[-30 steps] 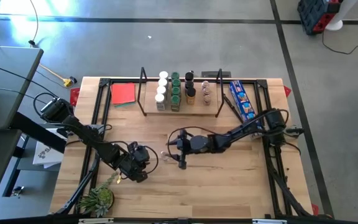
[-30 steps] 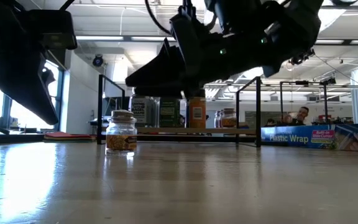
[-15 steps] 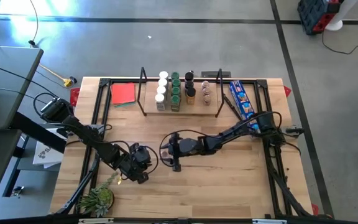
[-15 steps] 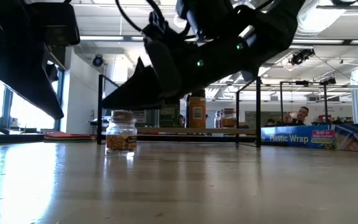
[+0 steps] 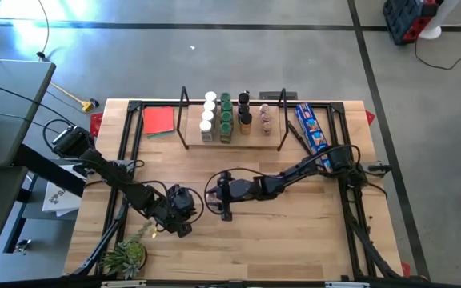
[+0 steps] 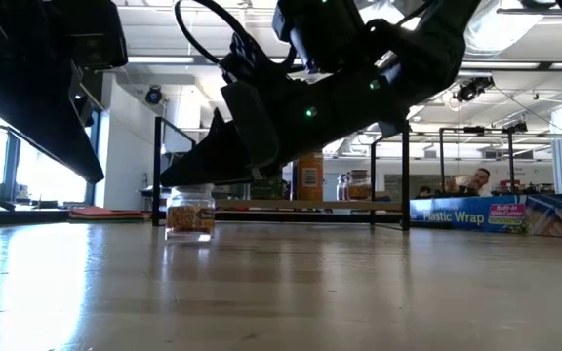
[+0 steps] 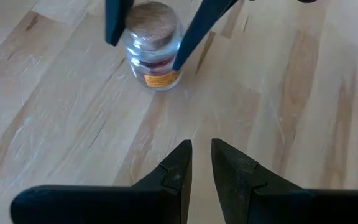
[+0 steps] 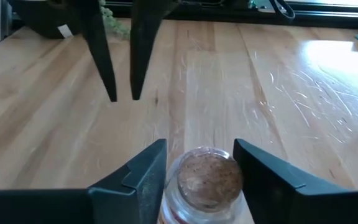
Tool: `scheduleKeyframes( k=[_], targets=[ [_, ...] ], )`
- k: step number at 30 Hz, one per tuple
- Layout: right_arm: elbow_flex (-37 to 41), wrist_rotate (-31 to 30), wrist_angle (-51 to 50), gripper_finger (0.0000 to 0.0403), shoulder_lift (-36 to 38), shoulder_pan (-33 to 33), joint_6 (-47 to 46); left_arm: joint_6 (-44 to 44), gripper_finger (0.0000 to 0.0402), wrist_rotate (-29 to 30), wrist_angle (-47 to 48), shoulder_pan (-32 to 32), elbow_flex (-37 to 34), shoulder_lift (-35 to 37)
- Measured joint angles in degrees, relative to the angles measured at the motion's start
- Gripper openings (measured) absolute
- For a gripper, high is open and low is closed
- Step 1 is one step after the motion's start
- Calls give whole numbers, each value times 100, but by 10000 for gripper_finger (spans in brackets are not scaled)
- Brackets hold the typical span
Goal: Shelf spices
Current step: Put the brown seasoning bottle on the shelf
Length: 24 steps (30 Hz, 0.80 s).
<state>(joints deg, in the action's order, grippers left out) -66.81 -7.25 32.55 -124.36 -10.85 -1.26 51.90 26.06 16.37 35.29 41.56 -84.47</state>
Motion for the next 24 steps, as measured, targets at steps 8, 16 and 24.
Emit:
scheduleKeyframes(
  k=[8, 16, 24],
  targets=[
    [0, 26, 46, 156, -1, -51, 20, 0, 56, 1, -1, -1, 0, 0],
    [9, 39, 129, 161, -9, -81, 22, 0, 56, 0, 4, 0, 0, 0],
    [15, 217, 115, 205, 37, -83, -15, 0, 56, 0, 4, 0, 0, 0]
  ],
)
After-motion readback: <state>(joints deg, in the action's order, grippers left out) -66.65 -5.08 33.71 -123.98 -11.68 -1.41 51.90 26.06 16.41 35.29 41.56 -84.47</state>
